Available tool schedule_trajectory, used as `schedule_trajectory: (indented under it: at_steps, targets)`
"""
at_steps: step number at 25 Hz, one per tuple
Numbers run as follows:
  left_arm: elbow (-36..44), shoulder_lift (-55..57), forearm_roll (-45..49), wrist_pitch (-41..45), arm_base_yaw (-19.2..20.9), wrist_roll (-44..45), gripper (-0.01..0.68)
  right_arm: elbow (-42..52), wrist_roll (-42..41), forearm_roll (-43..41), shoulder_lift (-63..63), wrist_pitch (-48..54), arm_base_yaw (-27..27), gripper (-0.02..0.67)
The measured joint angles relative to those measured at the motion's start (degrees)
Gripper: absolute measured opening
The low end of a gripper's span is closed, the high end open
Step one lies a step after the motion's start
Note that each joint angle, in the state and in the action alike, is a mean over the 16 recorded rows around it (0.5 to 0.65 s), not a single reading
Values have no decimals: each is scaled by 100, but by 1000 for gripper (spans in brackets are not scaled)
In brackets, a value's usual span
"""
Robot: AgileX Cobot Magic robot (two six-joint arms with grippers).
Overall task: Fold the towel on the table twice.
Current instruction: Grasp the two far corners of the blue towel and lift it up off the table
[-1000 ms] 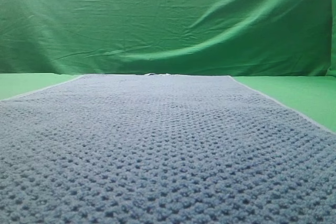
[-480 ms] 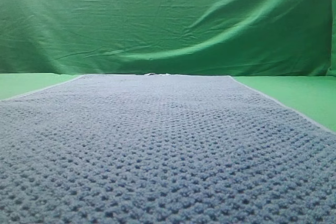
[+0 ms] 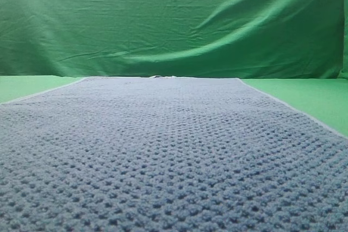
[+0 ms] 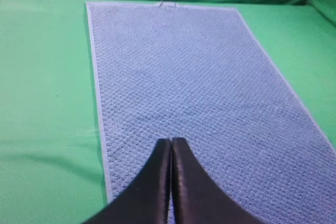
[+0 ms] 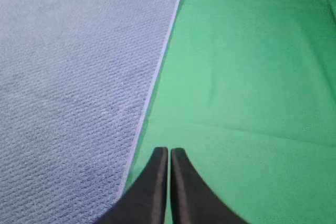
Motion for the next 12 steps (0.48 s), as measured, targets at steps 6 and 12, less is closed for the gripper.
schedule_trajectory:
  at_steps: [6, 12]
  targets:
    - [-774, 1394, 499, 464, -38, -270, 0, -685, 104, -17, 1340, 416, 131, 0]
    - [-1445, 2709, 896, 708, -40, -439, 0, -1349, 263, 90, 2593, 761, 186, 0]
